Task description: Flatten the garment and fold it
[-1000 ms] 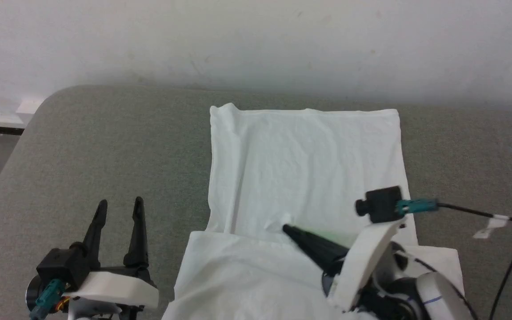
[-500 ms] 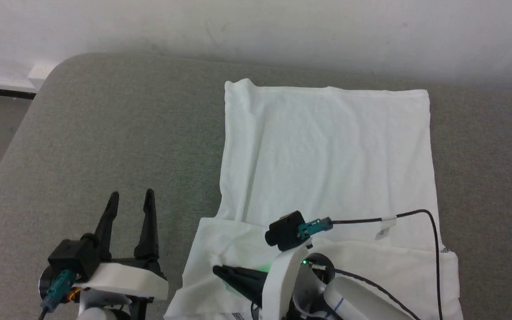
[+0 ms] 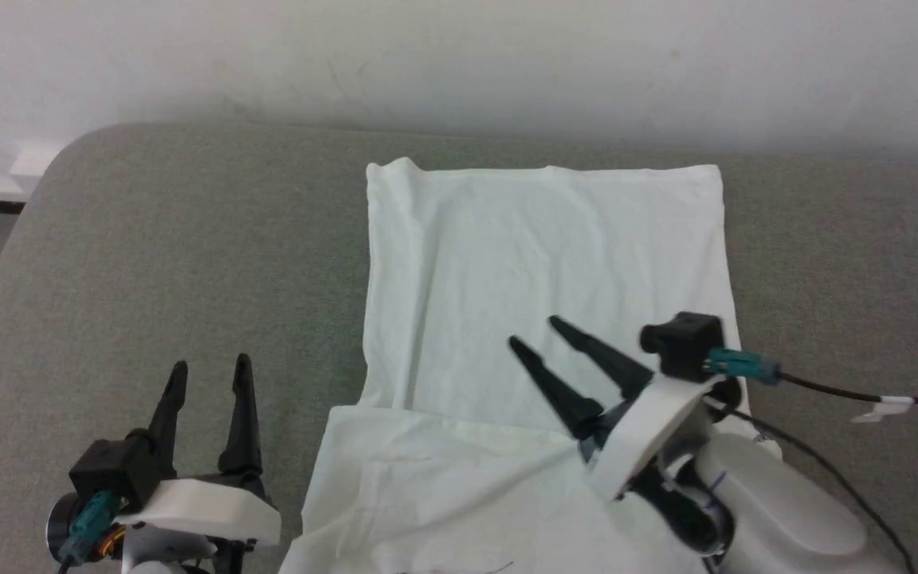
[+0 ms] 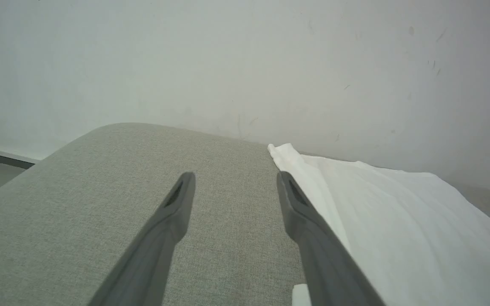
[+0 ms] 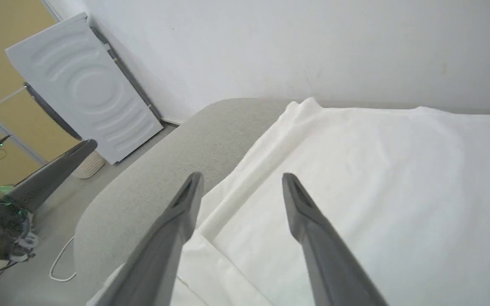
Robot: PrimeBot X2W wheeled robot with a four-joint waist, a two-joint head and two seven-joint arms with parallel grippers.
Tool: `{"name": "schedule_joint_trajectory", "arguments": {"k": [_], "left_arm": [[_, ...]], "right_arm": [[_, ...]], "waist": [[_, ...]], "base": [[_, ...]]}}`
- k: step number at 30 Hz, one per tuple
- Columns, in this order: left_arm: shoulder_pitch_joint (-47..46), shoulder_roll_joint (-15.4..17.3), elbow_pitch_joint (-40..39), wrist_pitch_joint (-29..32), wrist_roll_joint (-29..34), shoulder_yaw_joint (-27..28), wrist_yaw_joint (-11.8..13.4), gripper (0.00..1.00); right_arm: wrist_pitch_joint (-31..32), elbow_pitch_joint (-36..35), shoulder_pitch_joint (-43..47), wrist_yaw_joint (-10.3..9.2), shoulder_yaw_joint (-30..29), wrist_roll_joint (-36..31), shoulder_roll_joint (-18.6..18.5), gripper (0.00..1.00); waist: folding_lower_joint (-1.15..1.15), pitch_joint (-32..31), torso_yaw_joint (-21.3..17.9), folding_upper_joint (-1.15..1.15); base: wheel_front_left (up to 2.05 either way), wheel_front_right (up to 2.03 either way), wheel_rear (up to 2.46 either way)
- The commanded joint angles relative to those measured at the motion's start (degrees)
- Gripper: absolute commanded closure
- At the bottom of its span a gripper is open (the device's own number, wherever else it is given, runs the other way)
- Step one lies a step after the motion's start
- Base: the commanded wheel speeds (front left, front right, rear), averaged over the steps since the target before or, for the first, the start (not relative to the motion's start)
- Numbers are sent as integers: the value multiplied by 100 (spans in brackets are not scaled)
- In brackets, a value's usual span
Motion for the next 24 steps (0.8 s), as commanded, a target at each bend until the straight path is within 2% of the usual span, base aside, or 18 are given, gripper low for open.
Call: {"name": "schedule_joint_trajectory", "arguments": {"k": [1,6,7,8,14,19,24], "left_arm": [[43,35,3,7,1,20,21,0],[89,94,-57,54,-22,76,80,0],[90,127,-58,74,-33,105,99,0],[90,127,-58,74,-33,105,99,0],[-90,283,-13,158,-130,204,61,0],[-718,443,153,435,-342,258,-79,0],[-1819,751,508,992,-534,255,-271,0]], "right_arm": [[-54,41,81,-4,-87,-94,-59,0],[-281,163,488,-4,-1608,-1151,-387,0],[-297,-8,729,-4,-2222,-1566,-440,0],[-297,-8,729,-4,-2222,-1566,-440,0],[138,-1242,1568,-4,-3781,-2587,-346,0],[745,-2532,2177,-4,-4646,-3135,-49,0],[1083,-3372,2378,-4,-4977,-3243,253,0]], "waist": [[0,-167,-193,0],[0,-222,-473,0],[0,-216,-585,0],[0,-216,-585,0],[0,-95,-902,0],[0,226,-1143,0],[0,788,-1381,0]], "base": [[0,0,0],[0,0,0],[0,0,0],[0,0,0],[0,0,0],[0,0,0],[0,0,0]]}}
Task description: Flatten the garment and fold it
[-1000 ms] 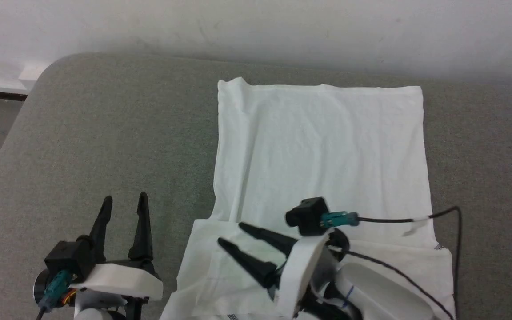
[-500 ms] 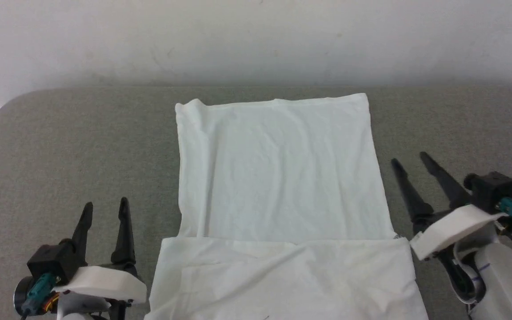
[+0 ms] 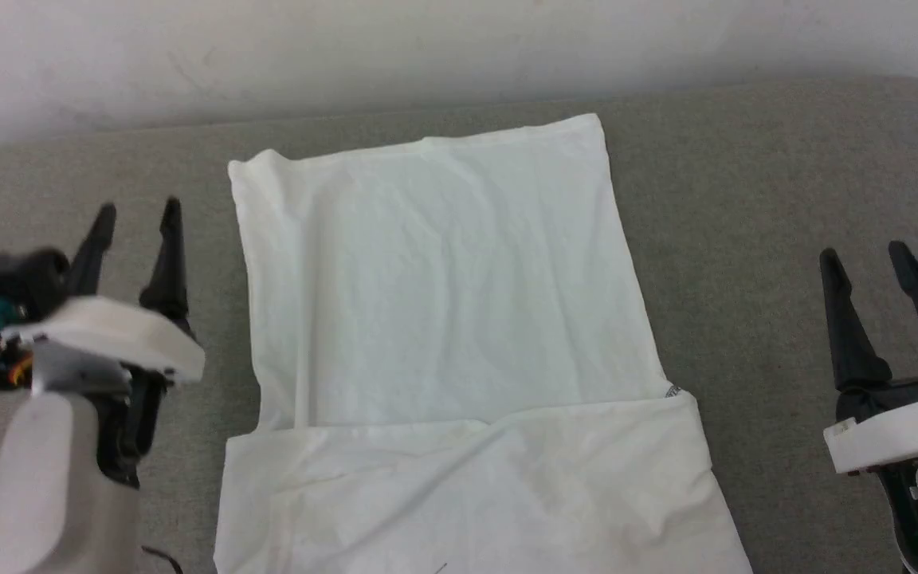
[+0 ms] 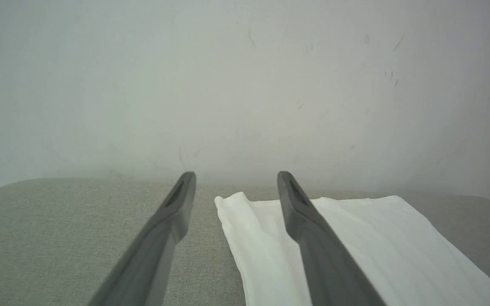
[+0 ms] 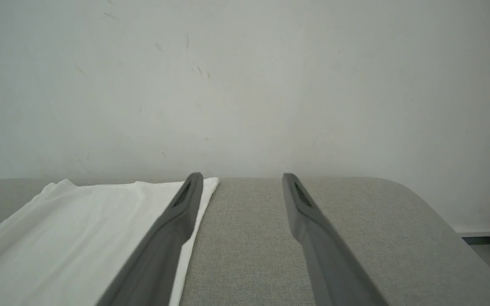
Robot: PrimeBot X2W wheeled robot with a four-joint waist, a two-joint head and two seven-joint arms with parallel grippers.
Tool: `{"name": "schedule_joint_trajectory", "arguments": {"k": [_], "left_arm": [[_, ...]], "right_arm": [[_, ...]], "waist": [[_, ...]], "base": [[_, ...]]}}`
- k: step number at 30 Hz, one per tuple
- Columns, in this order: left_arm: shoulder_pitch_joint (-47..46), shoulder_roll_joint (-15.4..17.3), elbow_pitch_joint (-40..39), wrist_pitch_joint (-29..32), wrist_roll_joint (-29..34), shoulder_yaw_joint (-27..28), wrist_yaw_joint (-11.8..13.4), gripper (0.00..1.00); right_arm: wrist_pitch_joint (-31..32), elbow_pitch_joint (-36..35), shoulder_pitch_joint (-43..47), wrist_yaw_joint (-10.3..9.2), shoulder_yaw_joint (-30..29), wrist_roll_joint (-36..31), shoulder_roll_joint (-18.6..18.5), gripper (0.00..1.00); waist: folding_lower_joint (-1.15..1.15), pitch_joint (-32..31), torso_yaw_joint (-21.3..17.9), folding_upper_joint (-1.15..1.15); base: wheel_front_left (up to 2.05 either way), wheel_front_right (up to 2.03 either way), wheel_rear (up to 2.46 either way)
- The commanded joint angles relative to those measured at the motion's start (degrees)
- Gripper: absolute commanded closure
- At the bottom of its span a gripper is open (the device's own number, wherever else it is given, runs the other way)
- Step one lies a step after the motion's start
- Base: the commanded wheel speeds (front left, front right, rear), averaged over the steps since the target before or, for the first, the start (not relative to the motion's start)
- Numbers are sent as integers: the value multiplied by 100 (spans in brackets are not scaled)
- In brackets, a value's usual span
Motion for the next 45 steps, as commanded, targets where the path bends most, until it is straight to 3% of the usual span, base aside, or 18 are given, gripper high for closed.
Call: {"name": "schedule_joint_trajectory", "arguments": {"k": [1,9,15,24,25,26,27,29,32,35,40,45], "left_arm": [[-253,73,82,102,-43,-2,-54,0],[-2319,637,1372,1666,-418,-160,-284,0],[-3300,1038,2200,3103,-520,-393,-343,0],[-3662,1452,3116,4157,-438,-374,153,0],[-3629,1483,3193,4318,-421,-417,159,3],[-3589,1529,3244,4491,-376,-495,141,17],[-3560,1574,3268,4627,-326,-568,127,48],[-3482,1595,3342,4987,-304,-686,92,98],[-3396,1541,3387,5448,-407,-713,132,100],[-3354,1501,3235,5355,-451,-690,158,100],[-3359,1387,2893,4511,-485,-614,84,100],[-3528,1169,2570,3606,-426,-632,56,100]], "right_arm": [[23,-73,23,-4,-17,-35,30,0],[66,-253,-342,-4,185,-12,107,0],[-31,-171,-592,-4,504,64,150,0],[-166,4,-781,-4,812,221,160,0],[-168,23,-784,-4,824,244,157,0],[-174,38,-784,-4,830,261,148,0],[-185,47,-785,-4,831,277,138,0],[-221,61,-796,-4,814,320,117,0],[-211,93,-853,-4,814,419,77,0],[-142,141,-1021,-4,865,575,-16,0],[174,520,-1733,-4,1020,1126,-201,0],[929,1560,-3023,-4,1392,1881,-474,0]], "waist": [[0,524,-290,0],[0,1369,-698,0],[0,1816,-1032,0],[0,2100,-1378,0],[0,2102,-1392,0],[0,2104,-1402,0],[0,2107,-1407,0],[0,2102,-1403,0],[0,2086,-1373,0],[0,2062,-1307,0],[0,2002,-1067,0],[0,2092,-672,0]], "base": [[0,0,0],[0,0,0],[0,0,0],[0,0,0],[0,0,0],[0,0,0],[0,0,0],[0,0,0],[0,0,0],[0,0,0],[0,0,0],[0,0,0]]}}
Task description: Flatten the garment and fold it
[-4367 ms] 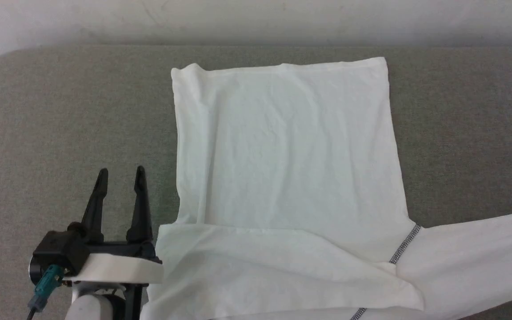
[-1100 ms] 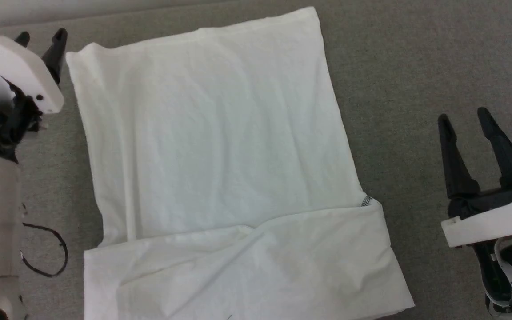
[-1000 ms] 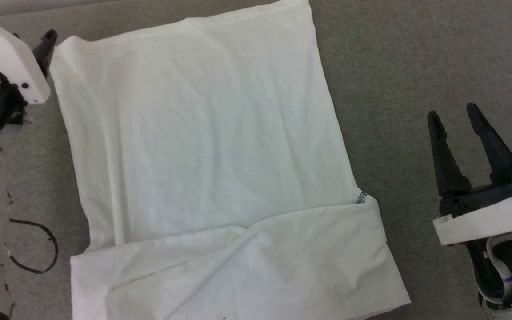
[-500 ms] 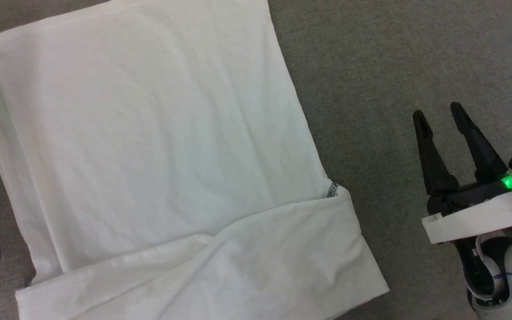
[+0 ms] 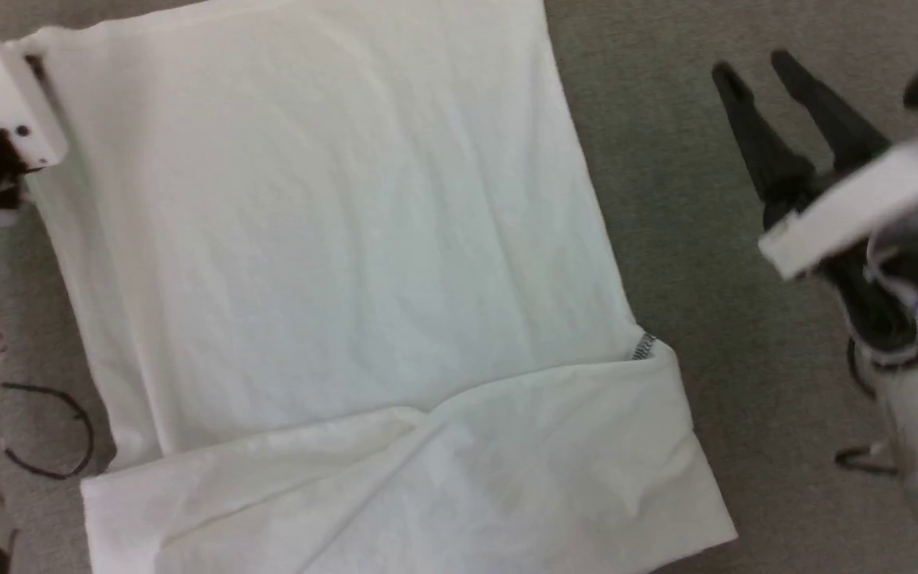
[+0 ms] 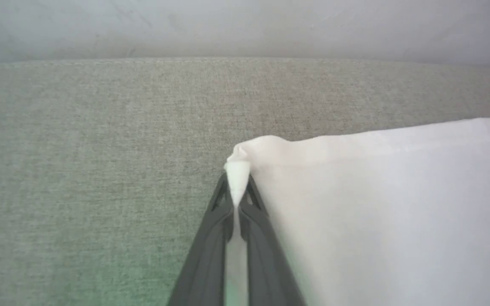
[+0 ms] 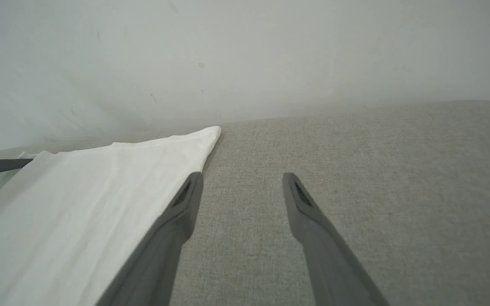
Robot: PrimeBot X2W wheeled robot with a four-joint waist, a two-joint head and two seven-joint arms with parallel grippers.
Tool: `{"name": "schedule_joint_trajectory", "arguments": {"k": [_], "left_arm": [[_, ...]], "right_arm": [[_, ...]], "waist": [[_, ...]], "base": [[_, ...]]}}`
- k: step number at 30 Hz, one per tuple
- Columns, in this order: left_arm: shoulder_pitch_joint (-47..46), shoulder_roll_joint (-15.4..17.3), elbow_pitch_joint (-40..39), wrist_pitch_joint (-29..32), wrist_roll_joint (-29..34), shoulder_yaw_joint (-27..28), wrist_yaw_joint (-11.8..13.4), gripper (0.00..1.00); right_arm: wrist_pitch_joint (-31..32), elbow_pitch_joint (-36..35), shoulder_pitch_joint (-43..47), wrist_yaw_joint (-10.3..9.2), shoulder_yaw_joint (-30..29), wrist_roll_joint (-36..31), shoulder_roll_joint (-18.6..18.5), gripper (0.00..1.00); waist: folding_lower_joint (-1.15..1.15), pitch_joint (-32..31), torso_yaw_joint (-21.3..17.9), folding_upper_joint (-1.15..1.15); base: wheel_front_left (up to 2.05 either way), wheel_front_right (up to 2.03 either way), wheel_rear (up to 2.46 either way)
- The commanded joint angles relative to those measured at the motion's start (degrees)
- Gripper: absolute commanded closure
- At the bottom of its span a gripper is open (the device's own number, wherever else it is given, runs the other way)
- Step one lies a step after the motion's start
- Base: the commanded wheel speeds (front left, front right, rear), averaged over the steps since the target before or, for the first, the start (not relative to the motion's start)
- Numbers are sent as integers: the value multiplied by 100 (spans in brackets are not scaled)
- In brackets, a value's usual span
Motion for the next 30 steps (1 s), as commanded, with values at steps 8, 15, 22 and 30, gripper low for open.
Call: {"name": "schedule_joint_trajectory", "arguments": {"k": [8,15,22,30], "left_arm": [[-241,-618,-453,-1032,-146,-84,-182,100],[-574,-995,-702,-1555,-179,-307,-333,100],[-812,-1205,-893,-1759,-171,-525,-407,100],[-856,-1224,-811,-1831,-191,-642,-443,100]], "right_arm": [[1002,1807,-2215,-4,512,839,-265,0],[1668,3195,-3568,-4,997,826,-434,0],[2170,3975,-4340,-4,1347,846,-447,0],[3646,4913,-4609,-4,2010,764,-336,89]], "waist": [[-1,528,906,0],[-1,939,1357,0],[-1,1205,1597,0],[-1,1194,1613,0]], "base": [[0,0,0],[0,0,0],[0,0,0],[0,0,0]]}}
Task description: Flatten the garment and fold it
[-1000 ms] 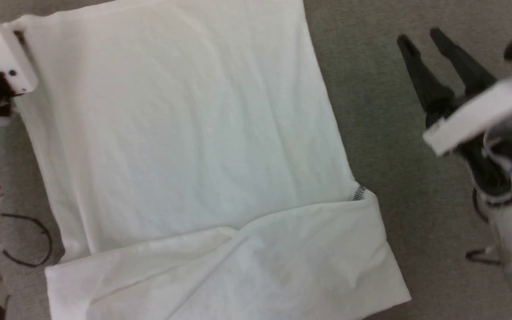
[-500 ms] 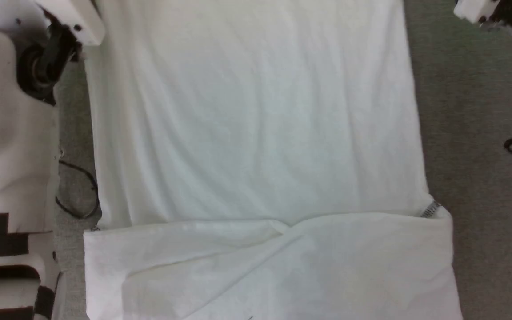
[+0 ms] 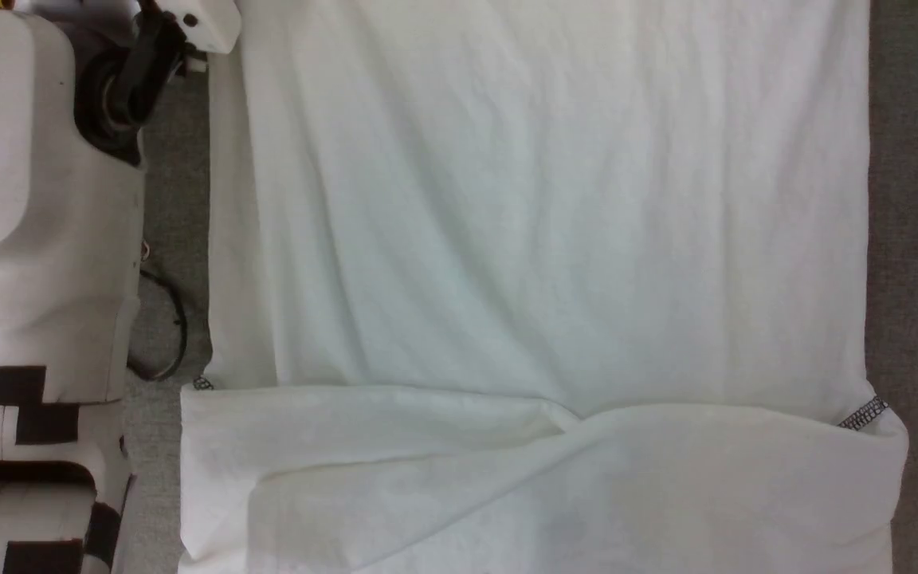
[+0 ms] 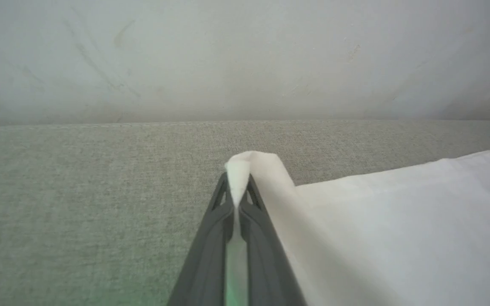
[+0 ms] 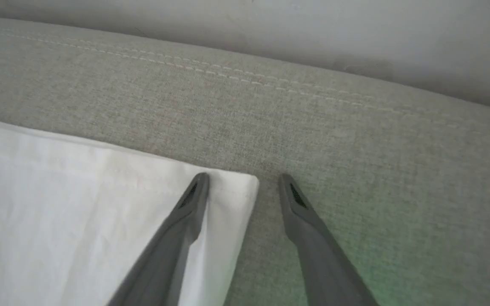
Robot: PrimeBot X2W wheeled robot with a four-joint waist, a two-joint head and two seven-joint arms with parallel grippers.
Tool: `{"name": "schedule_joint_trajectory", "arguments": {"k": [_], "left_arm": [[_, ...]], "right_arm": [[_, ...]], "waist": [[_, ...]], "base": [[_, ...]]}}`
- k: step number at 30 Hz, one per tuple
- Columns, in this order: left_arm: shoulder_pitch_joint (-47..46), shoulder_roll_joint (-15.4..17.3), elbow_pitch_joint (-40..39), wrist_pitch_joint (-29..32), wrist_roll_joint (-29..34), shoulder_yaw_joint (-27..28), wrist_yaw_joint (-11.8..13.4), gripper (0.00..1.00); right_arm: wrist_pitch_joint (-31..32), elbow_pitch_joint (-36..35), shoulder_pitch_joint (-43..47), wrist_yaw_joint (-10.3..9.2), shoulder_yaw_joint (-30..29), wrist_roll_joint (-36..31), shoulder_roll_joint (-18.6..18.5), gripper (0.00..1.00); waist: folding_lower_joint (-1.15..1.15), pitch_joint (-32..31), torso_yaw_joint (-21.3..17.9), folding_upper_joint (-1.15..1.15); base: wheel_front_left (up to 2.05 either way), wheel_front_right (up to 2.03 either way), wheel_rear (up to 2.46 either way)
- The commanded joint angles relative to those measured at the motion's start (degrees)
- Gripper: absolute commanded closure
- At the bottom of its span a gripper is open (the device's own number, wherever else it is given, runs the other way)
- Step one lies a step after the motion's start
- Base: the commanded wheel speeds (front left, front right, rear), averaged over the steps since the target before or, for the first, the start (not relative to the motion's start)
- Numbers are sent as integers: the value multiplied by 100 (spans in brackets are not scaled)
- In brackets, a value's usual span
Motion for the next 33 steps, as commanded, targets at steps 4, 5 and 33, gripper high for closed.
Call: {"name": "schedule_joint_trajectory", "arguments": {"k": [4,5,33], "left_arm": [[-92,90,135,-48,-42,-12,-49,100],[-100,119,168,-78,-33,-7,-50,100],[4705,972,-2344,-581,-381,601,745,100]], "right_arm": [[290,216,522,-4,420,-156,59,100],[124,107,495,-4,422,-161,14,100],[-2568,-3546,5344,-4,-268,226,-1533,100]], "waist": [[1,-158,-60,0],[1,-216,-76,0],[1,-3506,-608,0]], "base": [[0,0,0],[0,0,0],[0,0,0]]}}
